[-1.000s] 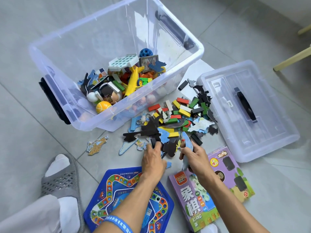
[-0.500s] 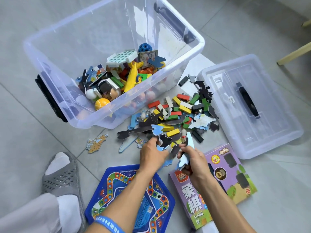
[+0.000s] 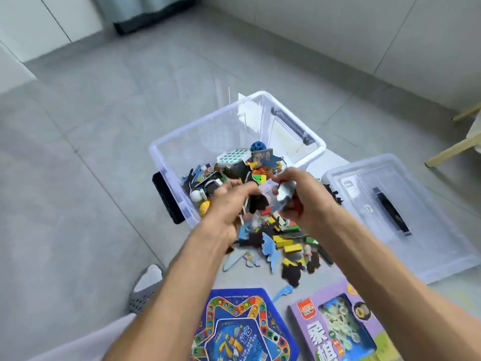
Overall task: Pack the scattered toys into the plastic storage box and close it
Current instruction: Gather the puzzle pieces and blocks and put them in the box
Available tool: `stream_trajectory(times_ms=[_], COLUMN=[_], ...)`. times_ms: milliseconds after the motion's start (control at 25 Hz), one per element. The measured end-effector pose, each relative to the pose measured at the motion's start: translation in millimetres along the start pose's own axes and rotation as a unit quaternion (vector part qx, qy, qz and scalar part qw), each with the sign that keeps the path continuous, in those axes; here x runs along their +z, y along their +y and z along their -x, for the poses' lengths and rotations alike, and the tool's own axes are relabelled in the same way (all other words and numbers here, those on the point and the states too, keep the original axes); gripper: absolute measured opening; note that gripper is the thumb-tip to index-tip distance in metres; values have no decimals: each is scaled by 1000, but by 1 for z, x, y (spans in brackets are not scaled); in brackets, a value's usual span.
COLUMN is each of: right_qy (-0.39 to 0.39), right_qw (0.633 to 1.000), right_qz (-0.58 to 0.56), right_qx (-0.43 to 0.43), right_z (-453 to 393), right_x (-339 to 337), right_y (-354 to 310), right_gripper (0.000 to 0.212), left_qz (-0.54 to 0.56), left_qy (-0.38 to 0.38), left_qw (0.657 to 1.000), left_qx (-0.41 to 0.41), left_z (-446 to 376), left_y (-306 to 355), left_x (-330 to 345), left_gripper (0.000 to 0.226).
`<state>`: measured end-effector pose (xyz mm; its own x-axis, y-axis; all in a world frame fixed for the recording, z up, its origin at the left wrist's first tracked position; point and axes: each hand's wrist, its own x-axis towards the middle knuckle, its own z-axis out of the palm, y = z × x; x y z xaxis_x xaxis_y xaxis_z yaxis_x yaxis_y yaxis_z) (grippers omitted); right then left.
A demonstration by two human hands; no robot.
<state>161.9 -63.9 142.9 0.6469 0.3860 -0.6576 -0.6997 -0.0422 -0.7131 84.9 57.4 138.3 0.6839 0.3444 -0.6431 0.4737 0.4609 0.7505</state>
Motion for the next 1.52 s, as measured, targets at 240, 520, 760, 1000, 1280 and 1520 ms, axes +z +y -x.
stream_trajectory(times_ms=[240, 520, 760, 1000, 1280, 1520], right_qy=[8, 21, 41, 131, 139, -3], right_qw=[1000, 985, 701, 681, 823, 988], right_qz=[8, 169, 675, 679, 505, 145], right_qx=[-27, 28, -228, -243, -220, -60], right_z=[-20, -32, -77, -116, -142, -90], right_x=[56, -6, -64, -97, -69, -89], right_y=[-39, 127, 212, 237, 228, 223], right_gripper=[58, 32, 15, 55, 16, 27], left_qz=[101, 78, -486, -343, -299, -60], left_qy=[103, 417, 300, 290, 84, -4], left_qw=[986, 905, 820, 893, 950, 996], left_qx=[87, -4, -38, -39, -7, -58], left_z=[-4, -41, -122, -116, -95, -111], left_y=[73, -141, -205, -210, -228, -207], left_x=[-50, -104, -164, -151, -49, -5], left_gripper=[39, 5, 41, 26, 16, 12])
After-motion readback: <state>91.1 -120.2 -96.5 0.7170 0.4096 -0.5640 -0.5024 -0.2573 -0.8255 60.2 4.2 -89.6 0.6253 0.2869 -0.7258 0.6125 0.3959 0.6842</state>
